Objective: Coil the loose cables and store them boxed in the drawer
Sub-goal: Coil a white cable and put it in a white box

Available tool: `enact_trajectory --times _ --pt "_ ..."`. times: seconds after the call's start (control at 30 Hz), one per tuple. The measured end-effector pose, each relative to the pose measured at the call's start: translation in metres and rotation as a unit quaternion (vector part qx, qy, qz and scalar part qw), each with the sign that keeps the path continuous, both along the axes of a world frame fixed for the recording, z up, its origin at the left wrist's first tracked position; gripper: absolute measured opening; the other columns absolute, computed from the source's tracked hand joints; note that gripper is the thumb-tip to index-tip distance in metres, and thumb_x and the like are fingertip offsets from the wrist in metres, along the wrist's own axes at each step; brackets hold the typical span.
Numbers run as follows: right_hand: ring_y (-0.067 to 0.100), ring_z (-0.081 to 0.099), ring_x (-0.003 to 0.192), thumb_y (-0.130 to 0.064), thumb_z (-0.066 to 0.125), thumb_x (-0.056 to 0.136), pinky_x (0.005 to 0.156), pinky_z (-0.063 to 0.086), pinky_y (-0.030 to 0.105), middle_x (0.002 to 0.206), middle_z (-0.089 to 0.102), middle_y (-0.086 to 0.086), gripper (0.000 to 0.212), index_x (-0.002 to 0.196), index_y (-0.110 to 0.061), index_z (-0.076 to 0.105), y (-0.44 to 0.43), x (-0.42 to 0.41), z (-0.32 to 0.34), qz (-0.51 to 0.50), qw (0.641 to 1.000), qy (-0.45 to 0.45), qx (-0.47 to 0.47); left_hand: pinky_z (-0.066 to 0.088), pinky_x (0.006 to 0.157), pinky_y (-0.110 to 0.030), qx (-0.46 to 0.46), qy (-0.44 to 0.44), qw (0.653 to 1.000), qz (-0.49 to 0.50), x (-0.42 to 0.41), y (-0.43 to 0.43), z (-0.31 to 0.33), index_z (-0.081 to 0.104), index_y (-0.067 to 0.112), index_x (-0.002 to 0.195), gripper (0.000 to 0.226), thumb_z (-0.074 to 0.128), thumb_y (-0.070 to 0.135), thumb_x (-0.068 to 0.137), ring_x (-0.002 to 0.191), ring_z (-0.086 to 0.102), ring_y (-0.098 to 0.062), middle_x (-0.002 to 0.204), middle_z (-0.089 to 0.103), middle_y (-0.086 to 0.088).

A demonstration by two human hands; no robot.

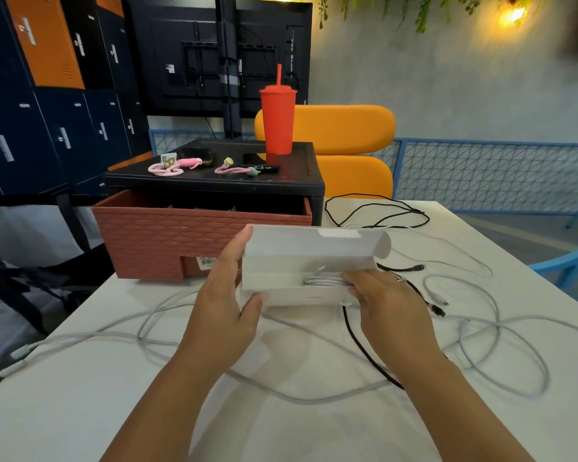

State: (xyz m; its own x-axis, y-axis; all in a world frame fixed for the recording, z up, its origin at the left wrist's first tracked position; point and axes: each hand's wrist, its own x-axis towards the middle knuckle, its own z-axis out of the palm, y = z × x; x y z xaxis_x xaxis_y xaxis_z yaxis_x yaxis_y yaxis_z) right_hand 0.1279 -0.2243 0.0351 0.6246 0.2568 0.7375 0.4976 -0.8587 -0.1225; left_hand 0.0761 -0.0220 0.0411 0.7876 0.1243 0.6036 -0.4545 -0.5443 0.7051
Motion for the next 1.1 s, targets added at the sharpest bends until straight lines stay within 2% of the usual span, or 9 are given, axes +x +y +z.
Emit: enact_trajectory --times 0.1,0.17,0.33,0.47,0.57,0.8,0.93,1.03,1.1 --pt "0.03 0.062 0.056 0.017 0.075 0.044 0.041 0.047 0.03 0.07 0.068 0.003 0.052 0.086 -0.013 0.069 0.009 0.001 0.001 0.007 1.0 0.014 0.007 0.033 0.093 0.0 -0.027 -0.007 0.999 0.037 0.005 0.003 -0.004 0.01 0.069 0.125 0.096 0.062 0.0 0.085 0.112 0.042 0.02 0.126 0.044 0.03" --pt "0.031 0.063 0.059 0.019 0.072 0.043 0.041 0.046 0.03 0.071 0.068 0.006 0.054 0.087 -0.012 0.069 0.013 0.002 0.004 0.006 1.0 0.021 0.011 0.032 0.089 0.002 -0.049 -0.009 0.997 0.057 0.008 0.005 -0.007 0.008 0.06 0.128 0.09 0.062 0.002 0.085 0.106 0.041 0.025 0.117 0.042 0.036" --pt "0.037 0.063 0.073 0.014 0.064 0.069 0.055 0.047 0.036 0.082 0.069 0.014 0.033 0.094 -0.007 0.069 0.017 -0.001 0.02 0.0 0.997 0.068 0.044 0.037 0.099 -0.031 -0.024 0.099 0.985 0.139 0.017 0.023 -0.019 0.024 0.037 0.143 0.072 0.065 0.023 0.086 0.121 0.04 -0.007 0.131 0.043 0.013" --pt "0.034 0.057 0.095 0.001 0.049 0.088 0.075 0.043 0.036 0.101 0.067 0.014 0.029 0.109 -0.009 0.065 0.019 0.002 0.033 -0.006 0.992 0.113 0.05 0.023 0.11 -0.048 0.081 0.186 0.956 0.211 0.031 0.04 -0.035 0.052 0.019 0.13 0.04 0.055 0.028 0.091 0.123 0.044 -0.026 0.135 0.049 -0.005" --pt "0.031 0.055 0.097 -0.001 0.048 0.09 0.075 0.041 0.033 0.104 0.066 0.012 0.028 0.11 -0.011 0.064 0.023 0.002 0.038 -0.01 0.99 0.128 0.057 0.004 0.113 -0.049 0.169 0.266 0.919 0.237 0.037 0.044 -0.039 0.044 0.023 0.136 0.043 0.043 0.036 0.095 0.135 0.03 -0.02 0.143 0.041 -0.001" --pt "0.032 0.054 0.099 0.003 0.05 0.087 0.078 0.042 0.035 0.103 0.066 0.013 0.032 0.111 -0.011 0.065 0.022 0.001 0.036 -0.029 0.986 0.141 0.086 -0.002 0.111 -0.058 0.248 0.382 0.862 0.224 0.047 0.044 -0.044 0.01 0.035 0.147 0.062 0.025 0.058 0.092 0.144 -0.001 -0.023 0.156 0.013 0.006" --pt "0.034 0.055 0.096 0.005 0.053 0.083 0.075 0.042 0.036 0.101 0.067 0.014 0.032 0.109 -0.009 0.065 0.023 0.0 0.033 -0.022 0.988 0.128 0.087 0.004 0.111 -0.056 0.249 0.363 0.864 0.243 0.046 0.041 -0.04 0.024 0.044 0.141 0.055 0.029 0.062 0.089 0.136 0.019 -0.024 0.142 0.03 0.002" --pt "0.037 0.056 0.092 0.01 0.056 0.078 0.069 0.039 0.034 0.096 0.067 0.016 0.033 0.105 -0.007 0.067 0.024 0.002 0.03 -0.017 0.988 0.11 0.108 0.007 0.11 -0.055 0.222 0.324 0.891 0.228 0.045 0.039 -0.038 0.053 0.046 0.113 0.033 0.041 0.062 0.086 0.125 0.029 -0.019 0.123 0.039 0.008" --pt "0.038 0.058 0.087 0.01 0.056 0.078 0.067 0.042 0.037 0.091 0.068 0.017 0.03 0.101 -0.006 0.067 0.027 0.003 0.028 -0.01 0.989 0.092 0.115 0.004 0.11 -0.056 0.217 0.315 0.9 0.207 0.044 0.039 -0.038 0.057 0.043 0.098 0.026 0.046 0.062 0.084 0.124 0.031 -0.017 0.113 0.038 0.012"
